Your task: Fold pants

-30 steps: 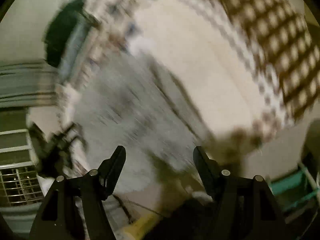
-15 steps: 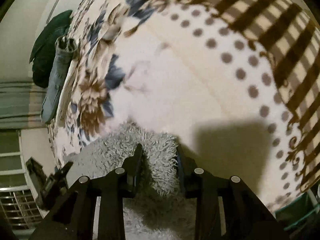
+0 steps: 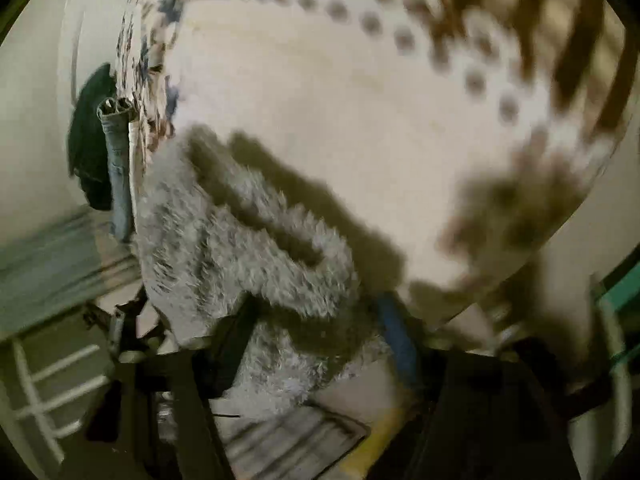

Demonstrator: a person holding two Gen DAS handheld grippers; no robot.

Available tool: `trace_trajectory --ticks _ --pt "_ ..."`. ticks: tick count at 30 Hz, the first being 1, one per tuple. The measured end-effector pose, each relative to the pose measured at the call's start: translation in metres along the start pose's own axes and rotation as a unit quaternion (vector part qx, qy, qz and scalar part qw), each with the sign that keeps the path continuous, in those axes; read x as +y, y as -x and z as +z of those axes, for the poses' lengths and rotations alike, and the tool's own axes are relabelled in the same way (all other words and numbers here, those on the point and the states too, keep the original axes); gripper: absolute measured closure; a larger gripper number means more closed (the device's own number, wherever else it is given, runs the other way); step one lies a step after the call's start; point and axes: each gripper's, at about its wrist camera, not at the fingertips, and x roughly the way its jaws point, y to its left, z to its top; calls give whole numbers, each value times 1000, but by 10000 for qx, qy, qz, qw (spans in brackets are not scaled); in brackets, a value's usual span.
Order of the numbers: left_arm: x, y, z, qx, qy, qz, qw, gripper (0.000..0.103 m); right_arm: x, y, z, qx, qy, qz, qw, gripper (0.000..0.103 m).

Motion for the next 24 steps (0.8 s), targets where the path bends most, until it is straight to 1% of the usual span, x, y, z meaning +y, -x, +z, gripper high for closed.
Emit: trace_trajectory --ticks 1,3,5,6,7,8,9,10,11,12,13,14,15,16,18,19,21,23,24 --pt "1 -2 0 7 25 -26 10000 3 0 -3 -4 -12 60 -11 10000 97" --pt "3 -6 1 35 50 -38 10000 3 8 7 -14 -274 344 -497 9978 98" --pt "4 -10 2 51 80 -80 9999 2 14 21 -20 -551 545 -798 9938 98" --pt "4 -11 3 74 92 -104 9999 2 11 23 -19 -552 551 -949 9924 98" --pt "4 -13 3 110 109 -135 9998 2 6 21 -17 -482 476 -1000 9927 98" --pt "2 -13 4 127 96 -121 9998 2 2 15 -15 -319 432 -978 9938 97" --pt "1 -12 4 123 75 -87 9999 2 4 9 -14 -130 525 -934 9942 96" --pt "1 -8 5 113 56 -62 9999 3 7 7 -13 -52 642 -914 9937 91" --pt "2 -1 4 77 74 -133 9999 3 14 7 -13 -58 783 -874 9931 78" --pt "4 7 2 20 111 -222 9997 3 21 7 -14 -81 945 -854 9918 68" --pt "7 19 -3 -79 170 -338 9993 3 27 9 -16 -122 1085 -802 9908 40" --pt "10 26 -8 -143 219 -451 9986 3 30 11 -17 -192 1204 -676 9902 18" --pt "13 34 -16 -200 285 -575 9977 3 30 12 -17 -185 1275 -540 9902 11" --pt "16 39 -25 -223 364 -647 9970 2 30 7 -16 -90 1343 -377 9902 7" --pt "21 42 -46 -187 483 -912 9945 2 26 -10 -12 124 1454 -125 9892 7" --pt "22 37 -57 -86 516 -1028 9933 2 22 -22 -11 190 1483 -37 9888 7" --pt "23 16 -82 175 519 -1216 9911 2 20 -44 -7 297 1603 127 9865 6" --pt "23 -5 -97 359 507 -1316 9894 2 21 -60 -5 285 1826 285 9824 0" --pt "25 -15 -103 403 535 -1444 9872 2 25 -65 -4 270 1939 416 9798 0"
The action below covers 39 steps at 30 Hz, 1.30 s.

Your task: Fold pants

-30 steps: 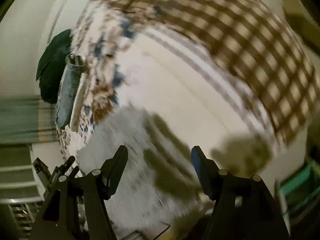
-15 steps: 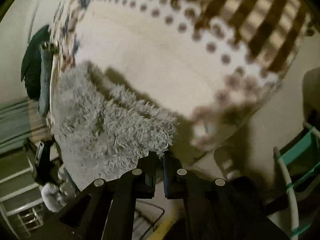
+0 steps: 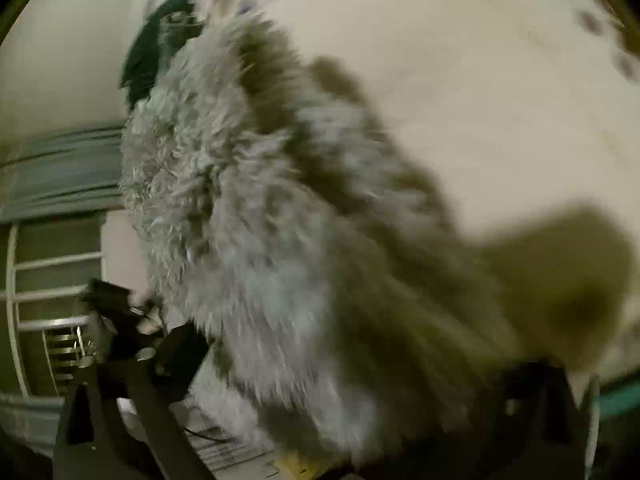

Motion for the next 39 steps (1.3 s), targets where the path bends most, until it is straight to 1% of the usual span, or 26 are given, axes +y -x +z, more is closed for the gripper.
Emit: trace_trajectory --ticks 2,3,5,6,7,8,10,11,13,17,20,22,23,25,28,31,33,36,37,38,39 --pt "8 -10 -3 47 155 -326 9993 2 7 -9 5 27 132 147 9998 0" --pt "12 -12 -3 -22 293 -540 9981 3 9 -11 7 56 145 163 9997 0" --pt "15 -10 -2 -144 452 -670 9966 3 12 -18 10 116 138 160 9997 0" --pt "16 -9 -1 -176 513 -737 9958 3 14 -22 12 95 121 193 9997 2" --pt "15 -7 -1 -245 553 -792 9950 7 15 -22 14 38 90 263 9996 16" --pt "13 -2 0 -333 533 -874 9942 22 15 -23 17 6 44 265 9996 38" --pt "7 7 2 -433 397 -946 9938 50 15 -18 14 -16 0 208 9998 47" --pt "2 14 2 -493 316 -998 9933 55 19 -15 12 -48 39 173 9998 53" --pt "-4 25 2 -553 270 -1101 9920 60 28 -9 7 -87 96 117 9998 57" --pt "-20 59 7 -736 321 -1314 9881 61 61 6 2 -232 297 116 9992 59" --pt "-31 86 24 -930 305 -1398 9853 61 91 20 1 -290 454 189 9984 60" --pt "-38 102 38 -1050 259 -1425 9839 61 116 27 7 -324 601 202 9975 60" --pt "-43 115 52 -1171 221 -1449 9822 61 125 42 8 -348 671 212 9969 60" --pt "-49 125 78 -1324 165 -1484 9799 61 150 53 21 -430 801 238 9956 60" --pt "-50 142 127 -1569 83 -1557 9752 61 197 51 60 -631 950 282 9931 60" --pt "-36 156 185 -1770 61 -1588 9713 61 245 28 116 -838 1025 337 9906 60" --pt "-26 159 239 -1914 89 -1592 9685 61 277 10 157 -949 1082 391 9888 60" --pt "-6 152 306 -2009 178 -1571 9668 61 317 -23 213 -1004 1219 417 9866 60" --pt "-1 147 319 -2007 202 -1555 9670 61 327 -35 233 -1017 1253 401 9861 60" --pt "9 140 343 -1998 240 -1533 9675 61 337 -49 252 -1014 1274 390 9859 60" --pt "17 135 357 -1984 259 -1502 9682 61 352 -73 266 -980 1287 365 9861 60"
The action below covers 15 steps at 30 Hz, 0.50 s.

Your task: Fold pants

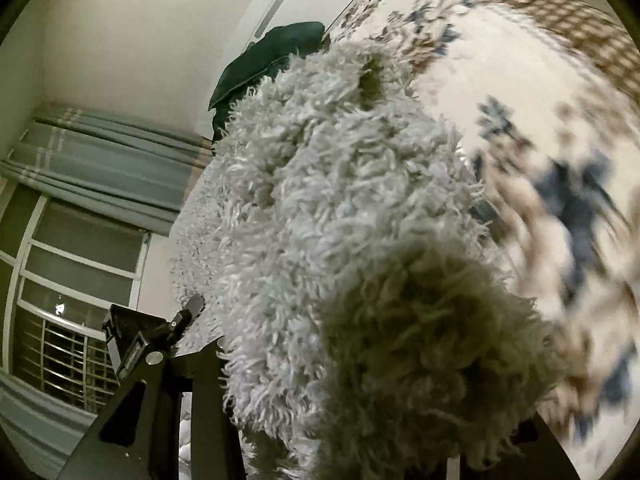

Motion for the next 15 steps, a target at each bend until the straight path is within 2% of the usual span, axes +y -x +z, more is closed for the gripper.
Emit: trace_trajectory --ticks 2,3,5,9,11,13,15 --pt "23 -26 23 91 33 151 9998 61 -3 -31 30 64 21 -102 9999 60" --pt "32 -36 28 147 57 216 9996 61 6 -54 37 107 23 -154 9998 60" --pt "55 -55 34 361 123 444 9983 60 -1 -87 56 247 3 -322 9992 60" --pt "83 -72 37 663 344 669 9950 53 -18 -123 67 519 -63 -692 9962 57" --pt "84 -69 35 710 350 706 9944 49 -20 -129 69 609 -112 -829 9946 40" --pt "80 -65 35 783 356 799 9931 49 -21 -127 67 664 -121 -1092 9917 35" --pt "68 -56 32 730 186 1091 9912 43 -17 -119 62 661 4 -1426 9876 24"
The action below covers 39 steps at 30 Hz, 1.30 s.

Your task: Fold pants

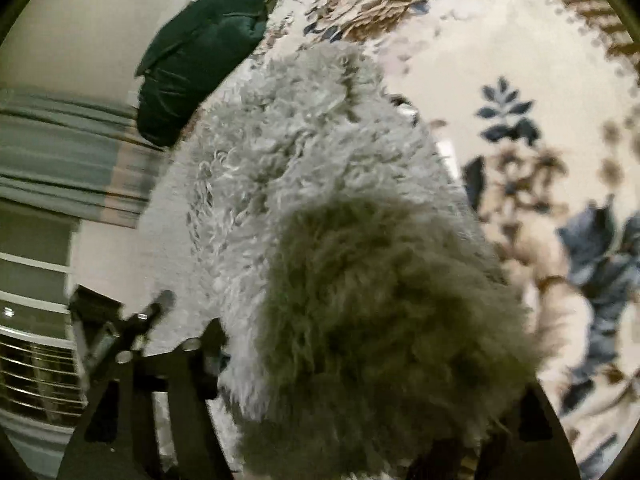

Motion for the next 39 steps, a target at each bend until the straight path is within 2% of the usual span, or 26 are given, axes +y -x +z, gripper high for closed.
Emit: trace_trajectory --ticks 2,4,6,8,10,13,19,21,24,29,37,39 --pt "-16 15 -6 -214 -372 561 9975 24 9 11 -7 -145 200 -506 9984 17" --pt "-30 25 -15 -324 -647 1027 9921 13 18 24 -13 -327 457 -1088 9925 7" --pt "-41 32 -24 -437 -893 1372 9855 10 30 38 -21 -531 746 -1651 9820 4" --pt "-57 40 -36 -562 -1216 1910 9724 3 43 54 -32 -754 1034 -2265 9656 0" --pt "-71 47 -48 -685 -1469 2271 9603 2 54 66 -41 -979 1224 -2646 9515 0" --pt "-82 55 -62 -769 -1650 2466 9519 2 68 91 -61 -1221 1389 -3036 9347 0" --pt "-112 90 -84 -894 -1726 2572 9466 2 100 149 -105 -1359 1480 -3013 9321 0" --pt "-128 110 -97 -977 -1766 2527 9463 2 113 176 -123 -1440 1563 -2997 9301 0" --pt "-153 140 -119 -1129 -1891 2577 9408 2 133 220 -149 -1630 1688 -3026 9238 0" --pt "-199 204 -162 -1414 -2039 2565 9342 2 166 305 -201 -2002 1867 -2971 9148 0" --pt "-257 303 -228 -1857 -2033 2406 9307 2 212 434 -289 -2446 2147 -2669 9071 0" --pt "-271 327 -247 -1972 -2052 2448 9269 2 222 463 -312 -2546 2248 -2594 9041 0"
